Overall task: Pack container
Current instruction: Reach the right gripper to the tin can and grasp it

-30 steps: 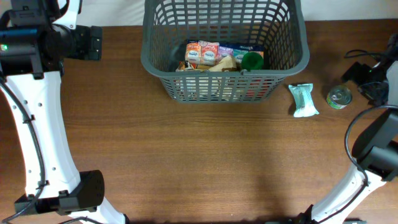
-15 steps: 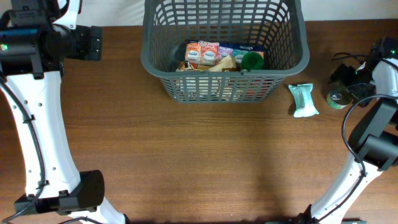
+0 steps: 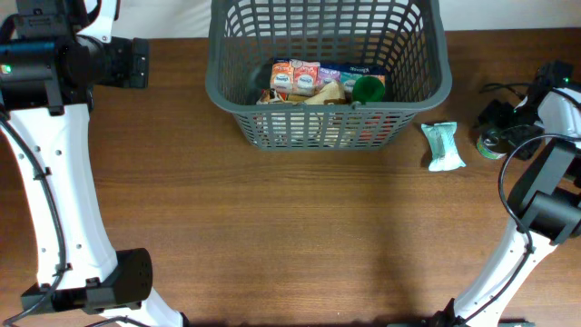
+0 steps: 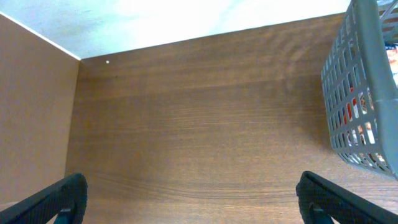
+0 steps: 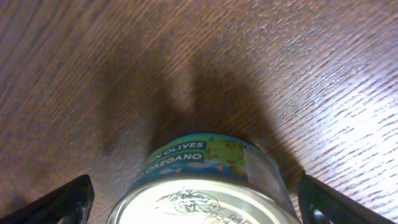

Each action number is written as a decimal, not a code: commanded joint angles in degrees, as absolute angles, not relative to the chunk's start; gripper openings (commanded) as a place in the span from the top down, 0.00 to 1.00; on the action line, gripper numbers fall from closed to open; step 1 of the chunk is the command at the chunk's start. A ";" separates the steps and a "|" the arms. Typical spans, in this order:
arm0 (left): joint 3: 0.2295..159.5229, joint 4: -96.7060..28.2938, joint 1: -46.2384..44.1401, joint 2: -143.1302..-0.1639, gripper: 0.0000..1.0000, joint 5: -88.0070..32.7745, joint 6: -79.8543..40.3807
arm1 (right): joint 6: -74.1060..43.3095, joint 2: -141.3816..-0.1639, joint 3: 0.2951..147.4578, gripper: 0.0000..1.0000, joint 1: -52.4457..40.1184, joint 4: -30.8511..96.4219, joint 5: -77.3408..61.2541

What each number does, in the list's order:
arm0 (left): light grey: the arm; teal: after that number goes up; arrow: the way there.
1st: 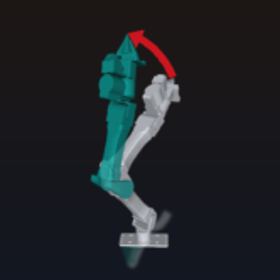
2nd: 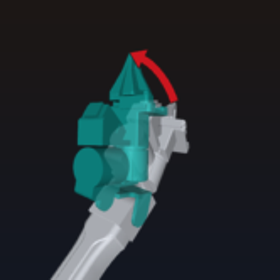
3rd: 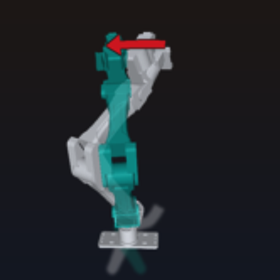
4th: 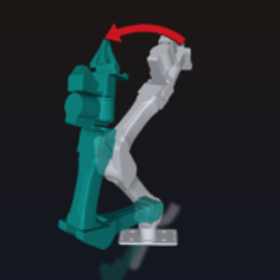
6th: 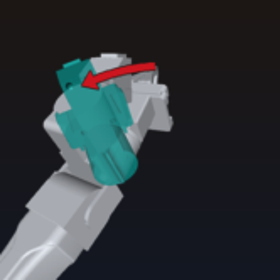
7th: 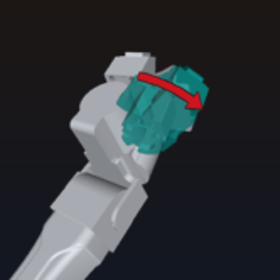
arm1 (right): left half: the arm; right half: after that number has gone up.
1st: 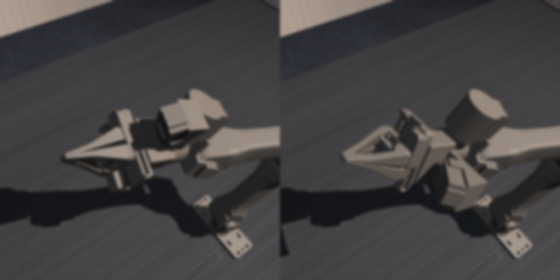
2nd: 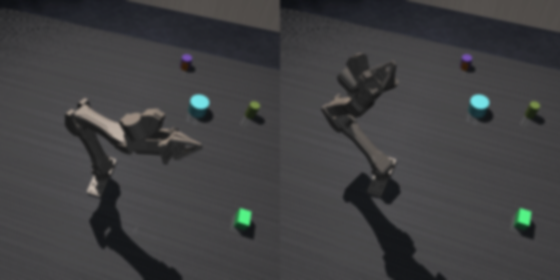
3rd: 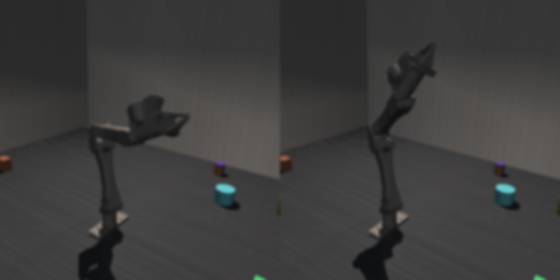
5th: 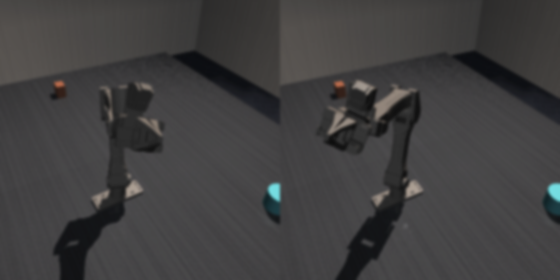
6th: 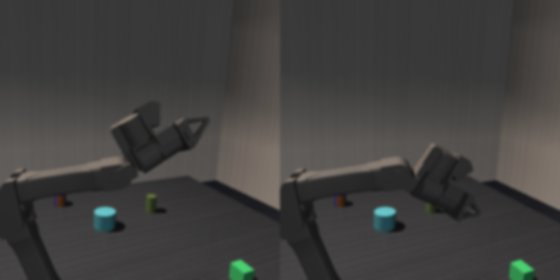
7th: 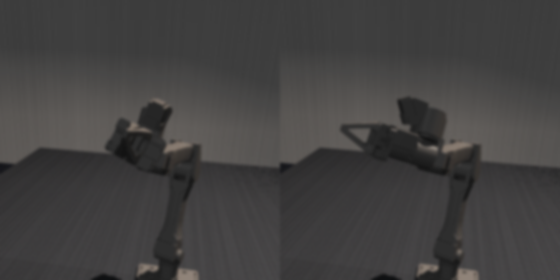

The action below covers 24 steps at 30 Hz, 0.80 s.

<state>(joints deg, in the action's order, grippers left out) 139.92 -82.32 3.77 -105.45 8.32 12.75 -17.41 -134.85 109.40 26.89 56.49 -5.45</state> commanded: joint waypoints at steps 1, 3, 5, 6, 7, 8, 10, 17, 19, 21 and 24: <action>139.68 -82.37 3.86 -105.51 0.01 7.70 12.01 | -16.99 -136.14 108.62 0.14 26.63 56.29 -5.39; 139.68 -82.37 3.86 -105.51 0.01 7.70 12.01 | -16.99 -136.14 108.62 0.20 26.63 56.36 -5.39; 139.68 -82.37 3.86 -105.51 0.01 7.70 12.01 | -16.99 -136.14 108.62 0.20 26.63 56.55 -5.39; 139.68 -82.37 3.86 -105.51 0.01 7.70 12.01 | -16.99 -136.14 108.62 0.20 26.63 56.62 -5.37; 139.68 -82.37 3.86 -105.51 0.01 7.70 12.01 | -16.97 -136.14 108.62 0.21 26.63 56.73 -5.37; 139.68 -82.37 3.86 -105.51 0.01 7.70 12.01 | -16.97 -136.14 108.60 0.21 26.63 56.75 -5.37; 139.68 -82.37 3.86 -105.51 0.01 7.70 12.01 | -16.99 -136.14 108.53 0.27 26.63 56.75 -5.37; 139.68 -82.37 3.86 -105.51 0.01 7.70 12.01 | -16.97 -136.11 108.55 0.45 26.63 57.89 -5.39; 139.68 -82.37 3.86 -105.51 0.01 7.70 12.01 | -16.97 -136.00 108.92 0.49 26.63 59.33 -5.43; 139.68 -82.37 3.86 -105.51 0.01 7.70 12.01 | -16.78 -135.72 110.10 0.52 26.63 61.80 -5.39; 139.68 -82.37 3.86 -105.51 0.01 7.70 12.01 | -14.96 -134.45 113.38 0.57 26.61 65.71 -5.39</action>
<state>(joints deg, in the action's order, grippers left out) 139.92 -82.32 3.77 -105.45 8.32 12.75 -16.32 -134.91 110.54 26.89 63.64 -5.67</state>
